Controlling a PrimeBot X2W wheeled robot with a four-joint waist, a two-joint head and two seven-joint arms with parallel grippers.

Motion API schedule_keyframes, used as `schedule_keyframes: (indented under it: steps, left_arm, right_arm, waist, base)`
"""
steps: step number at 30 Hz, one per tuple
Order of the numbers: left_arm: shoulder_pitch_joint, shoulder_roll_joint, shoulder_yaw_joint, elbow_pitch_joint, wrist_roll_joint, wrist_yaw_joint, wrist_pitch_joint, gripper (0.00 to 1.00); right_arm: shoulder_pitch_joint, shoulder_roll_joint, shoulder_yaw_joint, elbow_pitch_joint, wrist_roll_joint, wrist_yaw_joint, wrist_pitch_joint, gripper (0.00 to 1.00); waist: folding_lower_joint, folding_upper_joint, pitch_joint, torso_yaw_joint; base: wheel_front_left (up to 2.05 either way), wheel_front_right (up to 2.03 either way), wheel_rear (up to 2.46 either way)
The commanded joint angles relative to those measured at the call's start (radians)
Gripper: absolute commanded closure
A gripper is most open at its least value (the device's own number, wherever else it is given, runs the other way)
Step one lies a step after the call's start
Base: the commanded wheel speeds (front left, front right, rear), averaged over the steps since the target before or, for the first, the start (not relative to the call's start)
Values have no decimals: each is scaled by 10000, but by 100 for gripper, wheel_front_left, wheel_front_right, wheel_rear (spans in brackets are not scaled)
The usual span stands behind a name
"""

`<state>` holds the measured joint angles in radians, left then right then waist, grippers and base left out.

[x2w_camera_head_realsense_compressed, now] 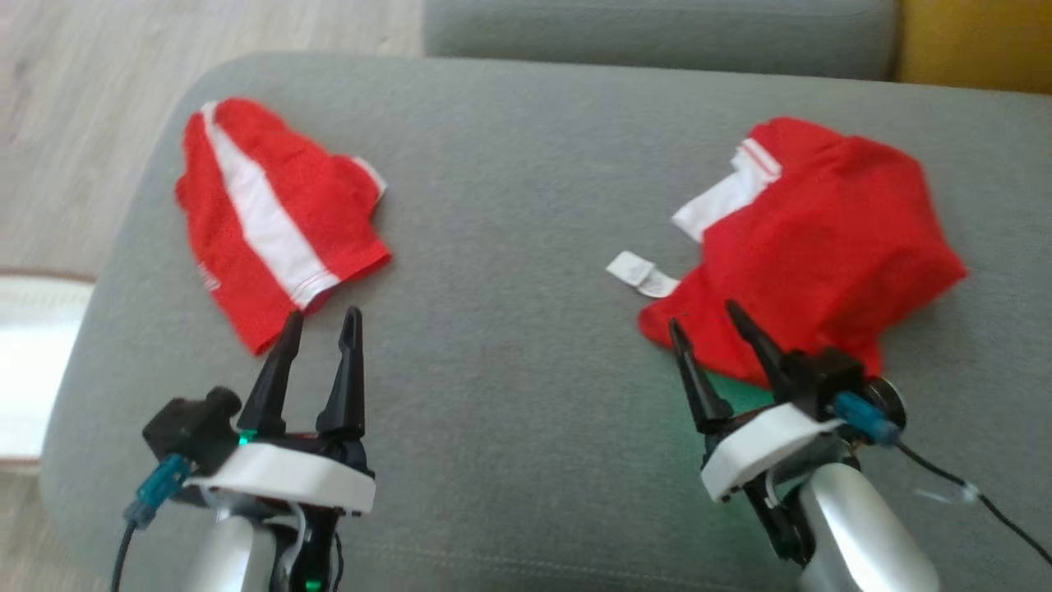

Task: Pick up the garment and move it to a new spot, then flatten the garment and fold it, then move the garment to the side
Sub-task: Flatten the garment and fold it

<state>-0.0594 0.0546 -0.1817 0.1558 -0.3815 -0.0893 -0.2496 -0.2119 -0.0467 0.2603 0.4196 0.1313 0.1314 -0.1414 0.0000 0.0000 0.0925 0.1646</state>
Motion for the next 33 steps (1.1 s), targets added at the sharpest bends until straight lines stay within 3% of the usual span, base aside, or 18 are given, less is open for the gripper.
schedule_keyframes:
  steps: [1,9,19,20,21,27,33]
  left_arm:
    - [-440,-22,287,-276,-12,-52,-122,0]
    - [-576,-40,125,-195,-317,-35,-122,0]
    - [-724,-42,-246,-115,-375,12,-122,0]
    - [-743,-42,-273,-93,-352,1,-122,0]
    - [-759,-42,-275,-76,-340,-7,-122,0]
    - [-766,-42,-135,29,-274,-15,-122,0]
    - [-531,-43,-226,109,-355,70,-122,0]
  right_arm:
    - [-417,-35,249,-112,-156,-7,8,0]
    - [-1051,-35,-431,1411,-1148,-7,160,0]
    - [-1630,-35,-882,2543,-1599,-7,227,0]
    - [-1676,-35,-829,2661,-1504,-7,274,68]
    - [-1726,-35,-799,2762,-1442,-7,289,100]
    - [-1916,-35,-302,3119,-1051,-7,38,100]
    - [-2634,-35,1736,2474,-2,-7,-271,100]
  waist:
    - [0,0,260,339]
    - [0,0,565,1011]
    - [0,0,904,1184]
    - [0,0,904,1179]
    - [0,0,894,1171]
    - [0,0,501,1110]
    - [0,0,-132,1056]
  base:
    - [0,0,0]
    - [0,0,0]
    - [0,0,0]
    - [0,0,0]
    - [0,0,0]
    - [0,0,0]
    - [0,0,0]
